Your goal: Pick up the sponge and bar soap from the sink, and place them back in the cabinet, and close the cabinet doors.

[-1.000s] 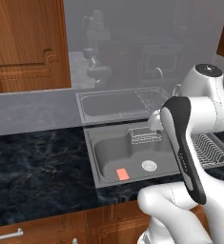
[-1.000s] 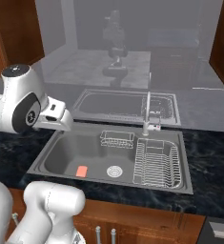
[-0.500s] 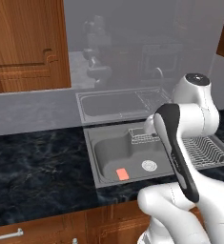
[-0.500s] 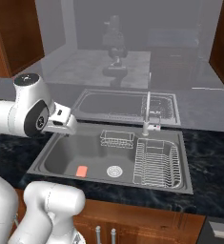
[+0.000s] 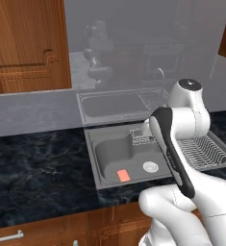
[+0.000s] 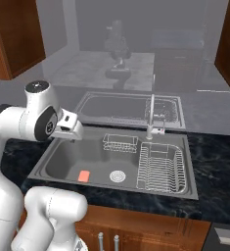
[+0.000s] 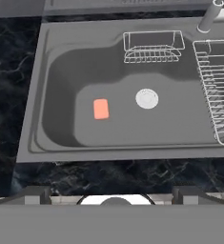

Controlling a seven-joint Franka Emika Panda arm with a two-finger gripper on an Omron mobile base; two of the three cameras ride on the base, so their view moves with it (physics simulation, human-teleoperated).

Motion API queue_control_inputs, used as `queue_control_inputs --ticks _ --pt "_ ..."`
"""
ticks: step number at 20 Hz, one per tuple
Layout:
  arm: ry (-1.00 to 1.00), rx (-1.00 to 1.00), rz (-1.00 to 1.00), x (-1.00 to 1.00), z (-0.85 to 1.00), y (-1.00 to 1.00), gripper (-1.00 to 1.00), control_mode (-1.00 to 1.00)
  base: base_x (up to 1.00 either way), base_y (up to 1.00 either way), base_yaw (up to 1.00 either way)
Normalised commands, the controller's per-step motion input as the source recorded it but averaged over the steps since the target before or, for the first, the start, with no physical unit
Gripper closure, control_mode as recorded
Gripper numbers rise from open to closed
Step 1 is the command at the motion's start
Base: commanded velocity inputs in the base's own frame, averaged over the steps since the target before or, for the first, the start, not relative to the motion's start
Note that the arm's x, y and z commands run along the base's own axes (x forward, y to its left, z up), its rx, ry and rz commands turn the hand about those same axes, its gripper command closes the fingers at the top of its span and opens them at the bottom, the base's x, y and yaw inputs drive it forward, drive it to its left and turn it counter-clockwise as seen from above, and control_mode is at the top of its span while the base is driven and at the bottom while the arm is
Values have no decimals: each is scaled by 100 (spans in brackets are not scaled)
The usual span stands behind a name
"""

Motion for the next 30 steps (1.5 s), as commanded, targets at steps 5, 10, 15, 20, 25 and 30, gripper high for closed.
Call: queue_control_inputs --ticks 5,10,15,20,25,30 --pt "4 0 0 27 -13 0 -100 -100 0 0 0" --pt "5 0 0 26 -12 0 -100 -100 0 0 0" --pt "4 0 0 22 -13 0 -100 -100 0 0 0" --pt "8 0 0 12 -6 0 -100 -100 0 0 0" --pt "10 0 0 0 -5 6 -100 -100 0 0 0" --pt "9 0 0 0 -8 8 -100 -100 0 0 0"
